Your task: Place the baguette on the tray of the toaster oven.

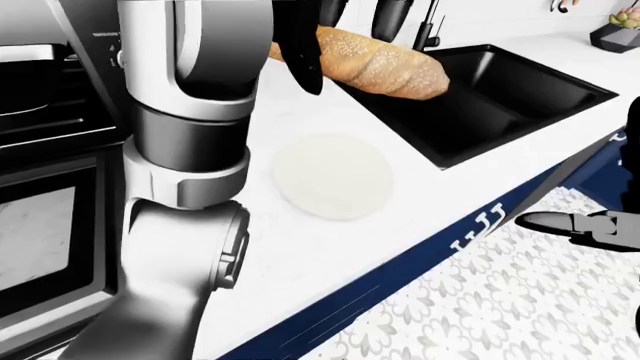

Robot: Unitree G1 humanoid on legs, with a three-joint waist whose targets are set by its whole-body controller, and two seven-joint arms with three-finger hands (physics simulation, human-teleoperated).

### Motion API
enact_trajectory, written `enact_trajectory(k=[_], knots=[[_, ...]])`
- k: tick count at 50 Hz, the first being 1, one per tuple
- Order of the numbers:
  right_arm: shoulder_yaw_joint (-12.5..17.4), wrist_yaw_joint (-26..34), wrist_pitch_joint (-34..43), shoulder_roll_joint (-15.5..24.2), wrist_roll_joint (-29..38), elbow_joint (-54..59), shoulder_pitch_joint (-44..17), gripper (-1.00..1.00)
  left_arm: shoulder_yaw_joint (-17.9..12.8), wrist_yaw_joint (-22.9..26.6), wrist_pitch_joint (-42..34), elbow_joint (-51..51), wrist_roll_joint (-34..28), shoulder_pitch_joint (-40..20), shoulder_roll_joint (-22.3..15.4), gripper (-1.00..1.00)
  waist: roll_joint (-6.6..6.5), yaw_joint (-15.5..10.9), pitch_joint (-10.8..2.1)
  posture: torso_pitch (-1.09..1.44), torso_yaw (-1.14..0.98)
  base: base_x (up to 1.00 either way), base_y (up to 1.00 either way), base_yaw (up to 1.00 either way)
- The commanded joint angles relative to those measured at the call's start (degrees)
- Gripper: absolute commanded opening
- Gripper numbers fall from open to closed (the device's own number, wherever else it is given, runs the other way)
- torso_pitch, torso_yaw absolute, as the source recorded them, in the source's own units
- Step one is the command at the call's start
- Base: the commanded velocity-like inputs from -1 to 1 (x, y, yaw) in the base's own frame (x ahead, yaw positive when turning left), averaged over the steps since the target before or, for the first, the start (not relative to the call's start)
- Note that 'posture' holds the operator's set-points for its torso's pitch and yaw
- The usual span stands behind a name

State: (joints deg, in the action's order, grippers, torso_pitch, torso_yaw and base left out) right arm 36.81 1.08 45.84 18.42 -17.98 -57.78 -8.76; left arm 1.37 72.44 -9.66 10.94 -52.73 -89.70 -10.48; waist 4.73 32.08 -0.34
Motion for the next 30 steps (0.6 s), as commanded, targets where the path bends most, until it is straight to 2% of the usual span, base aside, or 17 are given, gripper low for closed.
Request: enact_trajectory(k=[1, 13, 17, 30], knots=[[0.61, -0.30, -1.48, 0.84, 0.30, -0.91, -0.87, 1.00, -0.79, -0.58, -0.43, -1.38, 0.06, -2.83, -0.67, -1.00, 0.02, -0.05, -1.35, 0.00, -0.48, 0.00, 0.00, 0.00], [-0.21, -0.49, -2.27, 0.76, 0.84, -0.34, -1.13, 1.00, -1.70, 1.96, -2.84, -4.78, -1.12, -3.18, -3.78, -1.00, -0.21, -1.88, -1.13, 0.00, -0.42, 0.00, 0.00, 0.00], [0.42, -0.40, -1.84, 0.91, 0.33, -0.55, -1.25, 1.00, -1.91, 2.82, -3.84, -6.30, -1.50, -3.18, -4.37, -1.00, -0.27, -2.58, -1.02, 0.00, -0.40, 0.00, 0.00, 0.00], [-0.15, -0.61, -1.70, 1.38, 0.10, -0.29, -1.72, 1.00, -2.19, 5.57, -6.58, -11.36, -2.95, -1.43, -5.27, -1.00, -0.37, -5.11, -0.65, 0.00, -0.33, 0.00, 0.00, 0.00]])
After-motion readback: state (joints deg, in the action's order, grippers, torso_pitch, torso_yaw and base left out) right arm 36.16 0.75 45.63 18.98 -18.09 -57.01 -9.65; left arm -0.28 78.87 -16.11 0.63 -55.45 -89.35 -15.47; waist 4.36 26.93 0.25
